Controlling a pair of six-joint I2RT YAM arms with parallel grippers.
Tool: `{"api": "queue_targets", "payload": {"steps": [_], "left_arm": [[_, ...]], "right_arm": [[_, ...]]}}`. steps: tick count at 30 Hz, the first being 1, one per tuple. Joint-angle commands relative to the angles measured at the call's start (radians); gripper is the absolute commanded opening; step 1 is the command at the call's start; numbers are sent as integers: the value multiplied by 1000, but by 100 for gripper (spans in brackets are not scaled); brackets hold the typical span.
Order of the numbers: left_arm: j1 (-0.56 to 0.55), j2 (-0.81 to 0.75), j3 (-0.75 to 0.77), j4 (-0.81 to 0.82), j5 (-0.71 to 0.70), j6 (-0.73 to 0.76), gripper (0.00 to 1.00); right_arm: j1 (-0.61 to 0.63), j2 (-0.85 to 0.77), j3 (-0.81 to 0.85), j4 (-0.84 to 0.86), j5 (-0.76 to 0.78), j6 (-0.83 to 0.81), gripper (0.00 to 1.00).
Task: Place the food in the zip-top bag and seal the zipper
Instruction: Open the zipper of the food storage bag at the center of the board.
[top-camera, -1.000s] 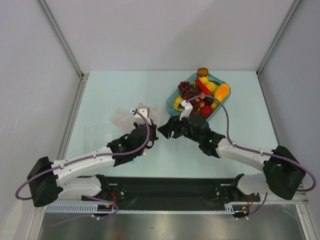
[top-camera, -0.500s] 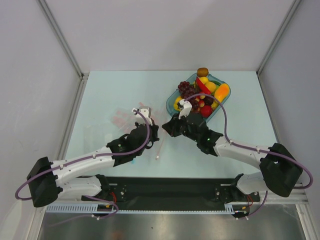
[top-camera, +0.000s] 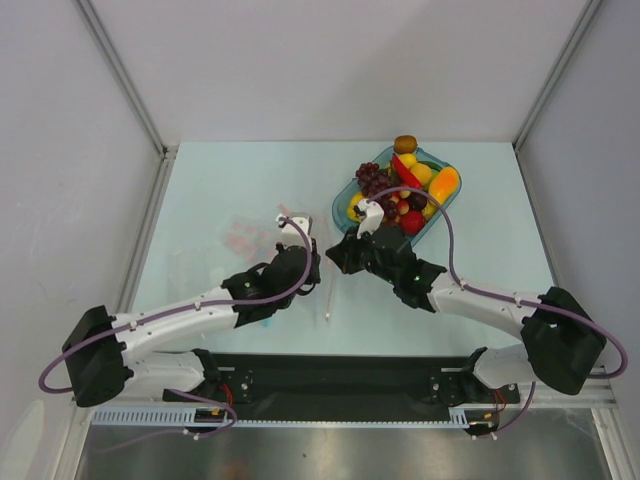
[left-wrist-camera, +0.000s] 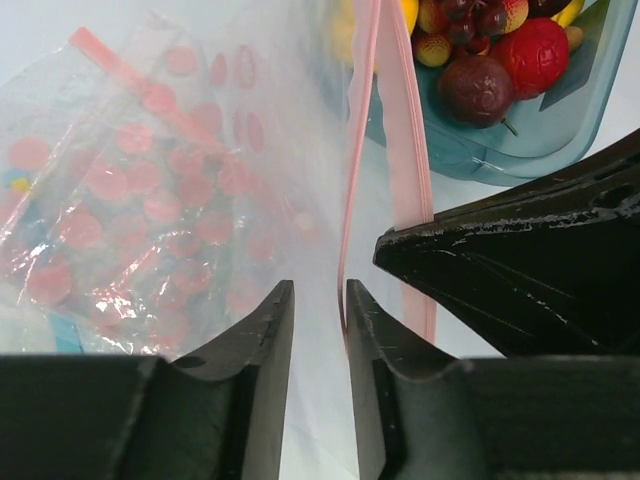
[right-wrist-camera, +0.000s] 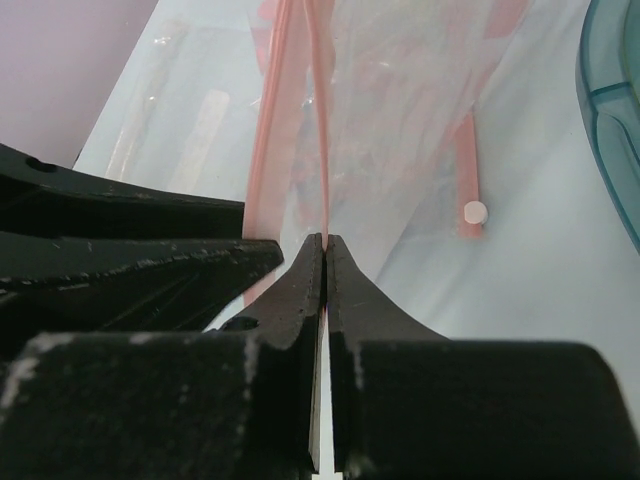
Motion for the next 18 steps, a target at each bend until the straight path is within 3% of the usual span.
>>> {"api": "queue_targets", "payload": {"steps": [1, 10, 13, 14, 18], "left_arm": [[6, 13, 46, -7, 17, 13, 34], [4, 70, 77, -10, 20, 30, 33], [4, 73, 97, -39, -9, 39, 13], [4, 67, 107, -63, -51, 39, 0], [4, -5, 109, -111, -145, 51, 0]], "right_arm": [[7, -38, 32, 27, 17, -20, 0], [8, -50, 27, 29, 18, -20, 0], [8, -49, 29, 24, 21, -21, 0], [7, -49, 30, 16, 40, -20, 0], [8, -39, 50, -43, 132, -17, 0]]}}
